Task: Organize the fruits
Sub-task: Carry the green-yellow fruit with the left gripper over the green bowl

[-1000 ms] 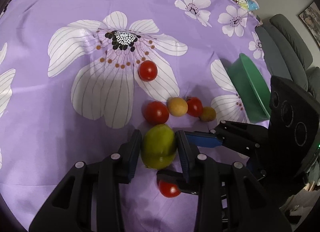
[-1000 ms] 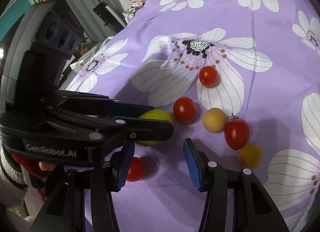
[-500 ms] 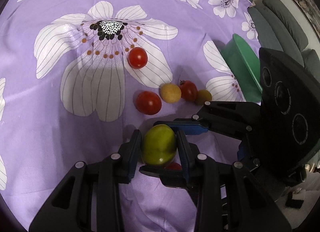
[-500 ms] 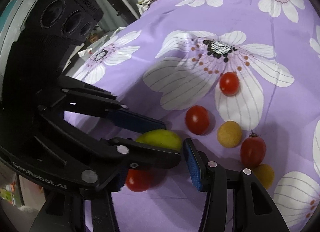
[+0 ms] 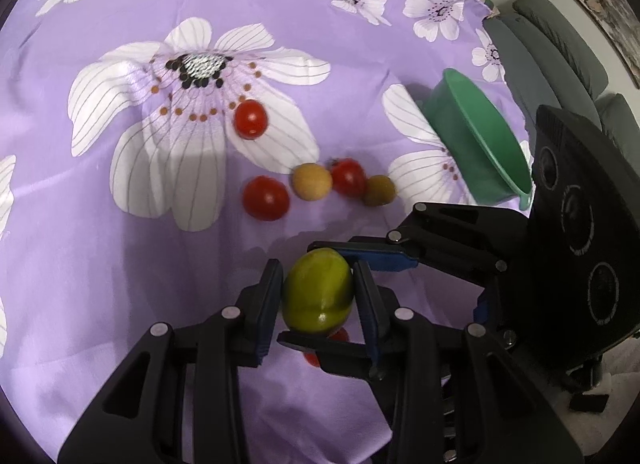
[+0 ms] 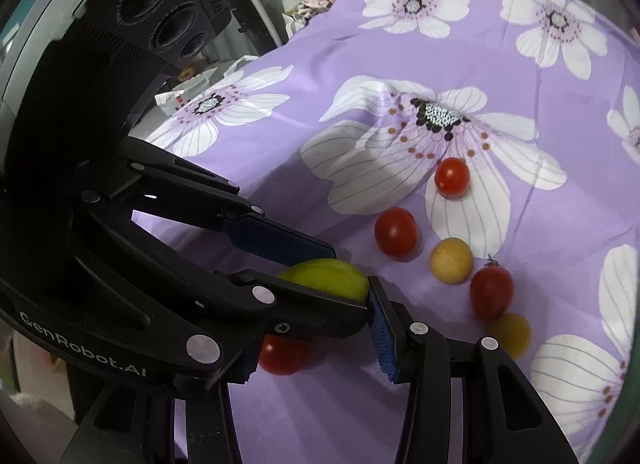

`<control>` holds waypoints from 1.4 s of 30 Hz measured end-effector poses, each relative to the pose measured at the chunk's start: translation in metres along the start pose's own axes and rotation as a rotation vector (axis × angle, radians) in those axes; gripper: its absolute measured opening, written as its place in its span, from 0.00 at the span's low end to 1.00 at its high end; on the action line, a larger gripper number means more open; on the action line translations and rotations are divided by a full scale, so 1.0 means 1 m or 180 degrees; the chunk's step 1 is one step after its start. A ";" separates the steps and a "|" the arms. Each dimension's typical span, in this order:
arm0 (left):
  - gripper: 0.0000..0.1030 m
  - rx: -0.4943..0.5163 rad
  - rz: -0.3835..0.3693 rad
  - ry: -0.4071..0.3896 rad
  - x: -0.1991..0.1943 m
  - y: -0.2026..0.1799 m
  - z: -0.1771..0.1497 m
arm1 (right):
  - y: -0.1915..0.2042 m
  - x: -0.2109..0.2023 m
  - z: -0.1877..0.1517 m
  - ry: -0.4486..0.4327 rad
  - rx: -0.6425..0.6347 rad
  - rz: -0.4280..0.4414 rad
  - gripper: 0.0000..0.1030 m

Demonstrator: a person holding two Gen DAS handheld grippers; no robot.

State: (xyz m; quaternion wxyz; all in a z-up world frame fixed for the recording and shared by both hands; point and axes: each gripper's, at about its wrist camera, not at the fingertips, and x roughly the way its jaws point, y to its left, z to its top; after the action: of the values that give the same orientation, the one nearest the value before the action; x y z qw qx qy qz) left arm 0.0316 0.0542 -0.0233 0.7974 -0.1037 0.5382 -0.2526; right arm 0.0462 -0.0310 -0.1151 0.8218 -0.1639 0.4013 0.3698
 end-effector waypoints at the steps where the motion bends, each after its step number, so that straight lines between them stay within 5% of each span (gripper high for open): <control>1: 0.35 0.0017 0.0010 -0.0019 -0.001 -0.004 -0.001 | 0.001 -0.004 -0.002 -0.0026 -0.0007 -0.0008 0.46; 23: 0.35 0.0195 0.0477 -0.0412 -0.042 -0.077 -0.023 | 0.022 -0.071 -0.020 -0.0420 -0.0216 0.0013 0.46; 42: 0.35 0.0588 0.0379 -0.0412 -0.029 -0.126 -0.002 | -0.004 -0.112 -0.041 -0.0735 -0.0024 -0.0261 0.46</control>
State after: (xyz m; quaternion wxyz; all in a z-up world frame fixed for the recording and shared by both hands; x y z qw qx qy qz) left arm -0.0149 -0.0379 0.0542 0.8502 -0.0137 0.4653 -0.2460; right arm -0.0178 -0.1102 -0.0534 0.8763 -0.1396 0.2955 0.3539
